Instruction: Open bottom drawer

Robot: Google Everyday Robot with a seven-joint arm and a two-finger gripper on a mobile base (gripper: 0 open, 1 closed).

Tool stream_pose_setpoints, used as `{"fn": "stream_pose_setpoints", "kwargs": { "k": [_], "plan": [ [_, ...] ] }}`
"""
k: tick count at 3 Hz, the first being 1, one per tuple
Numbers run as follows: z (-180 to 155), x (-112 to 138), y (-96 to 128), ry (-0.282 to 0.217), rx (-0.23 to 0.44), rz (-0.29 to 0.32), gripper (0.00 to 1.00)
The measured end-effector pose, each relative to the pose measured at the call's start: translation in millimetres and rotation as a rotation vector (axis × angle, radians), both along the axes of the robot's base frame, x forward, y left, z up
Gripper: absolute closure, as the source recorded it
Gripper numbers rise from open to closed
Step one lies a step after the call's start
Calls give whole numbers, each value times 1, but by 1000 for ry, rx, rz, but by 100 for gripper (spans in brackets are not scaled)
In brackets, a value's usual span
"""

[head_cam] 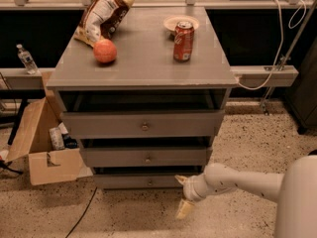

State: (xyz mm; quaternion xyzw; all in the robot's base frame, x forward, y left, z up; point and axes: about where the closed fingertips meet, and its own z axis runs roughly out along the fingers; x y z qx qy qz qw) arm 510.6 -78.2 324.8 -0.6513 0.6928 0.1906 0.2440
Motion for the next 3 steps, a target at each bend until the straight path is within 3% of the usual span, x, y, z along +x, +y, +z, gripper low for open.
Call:
{"fn": "stream_pose_setpoints", "kwargs": {
  "k": [1, 2, 3],
  "plan": [
    [-34, 15, -12, -36, -58, 23, 0],
    [-100, 55, -37, -103, -97, 52, 0],
    [-102, 55, -36, -107, -104, 58, 0]
  ]
}}
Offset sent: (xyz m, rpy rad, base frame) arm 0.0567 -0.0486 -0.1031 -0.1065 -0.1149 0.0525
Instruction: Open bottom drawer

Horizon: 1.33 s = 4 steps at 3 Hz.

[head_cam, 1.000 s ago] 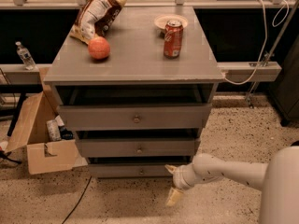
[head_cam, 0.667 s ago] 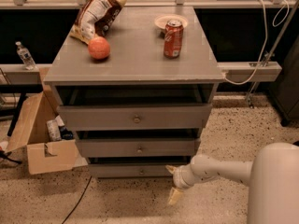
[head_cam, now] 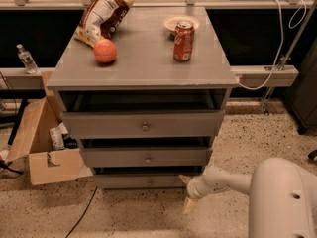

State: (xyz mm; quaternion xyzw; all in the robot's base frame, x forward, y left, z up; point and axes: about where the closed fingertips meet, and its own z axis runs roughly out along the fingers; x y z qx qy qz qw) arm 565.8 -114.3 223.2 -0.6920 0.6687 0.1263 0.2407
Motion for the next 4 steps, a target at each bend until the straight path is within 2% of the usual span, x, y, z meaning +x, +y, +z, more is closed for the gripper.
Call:
{"fn": "stream_pose_setpoints", "kwargs": {
  "k": [1, 2, 4],
  "plan": [
    [-5, 2, 4, -11, -22, 17, 0],
    [-16, 16, 10, -66, -64, 76, 0],
    [-21, 38, 20, -153, -72, 150, 0]
  ]
}}
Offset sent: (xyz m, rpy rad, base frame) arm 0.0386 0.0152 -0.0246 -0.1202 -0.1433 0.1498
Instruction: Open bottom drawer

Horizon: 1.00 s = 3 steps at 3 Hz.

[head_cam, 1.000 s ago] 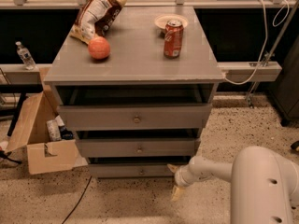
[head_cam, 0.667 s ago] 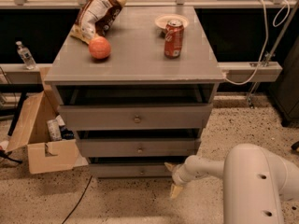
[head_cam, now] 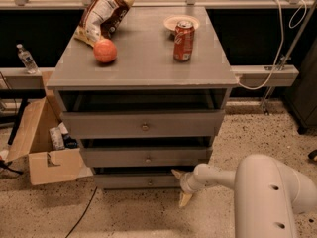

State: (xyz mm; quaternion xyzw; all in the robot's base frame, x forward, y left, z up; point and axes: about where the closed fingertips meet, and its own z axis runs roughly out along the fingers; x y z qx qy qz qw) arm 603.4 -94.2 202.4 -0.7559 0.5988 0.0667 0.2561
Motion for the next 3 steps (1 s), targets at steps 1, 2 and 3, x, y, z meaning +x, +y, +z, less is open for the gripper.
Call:
{"fn": "stream_pose_setpoints", "kwargs": {
  "k": [1, 2, 3],
  "plan": [
    [-11, 15, 9, -19, -23, 6, 0],
    [-29, 32, 21, -28, -63, -10, 0],
    [-44, 47, 29, -23, -87, -35, 0]
  ]
}}
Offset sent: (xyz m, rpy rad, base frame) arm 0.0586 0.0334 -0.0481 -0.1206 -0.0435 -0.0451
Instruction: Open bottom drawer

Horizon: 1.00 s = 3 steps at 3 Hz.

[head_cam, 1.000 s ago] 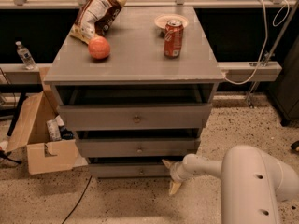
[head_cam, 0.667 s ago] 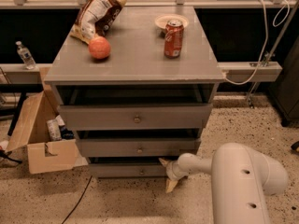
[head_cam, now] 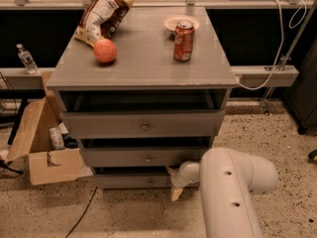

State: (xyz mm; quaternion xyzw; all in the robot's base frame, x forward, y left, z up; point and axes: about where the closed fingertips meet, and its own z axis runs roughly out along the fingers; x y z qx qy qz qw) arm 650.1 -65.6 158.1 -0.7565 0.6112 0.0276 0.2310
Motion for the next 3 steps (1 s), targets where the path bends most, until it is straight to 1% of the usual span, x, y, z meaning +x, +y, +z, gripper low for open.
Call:
{"fn": "stream_pose_setpoints", "kwargs": {
  "k": [1, 2, 3],
  "plan": [
    [-9, 9, 5, 5, -9, -12, 19],
    [-11, 2, -7, 16, -8, -40, 49],
    [-9, -8, -18, 30, -6, -56, 74]
  ]
}}
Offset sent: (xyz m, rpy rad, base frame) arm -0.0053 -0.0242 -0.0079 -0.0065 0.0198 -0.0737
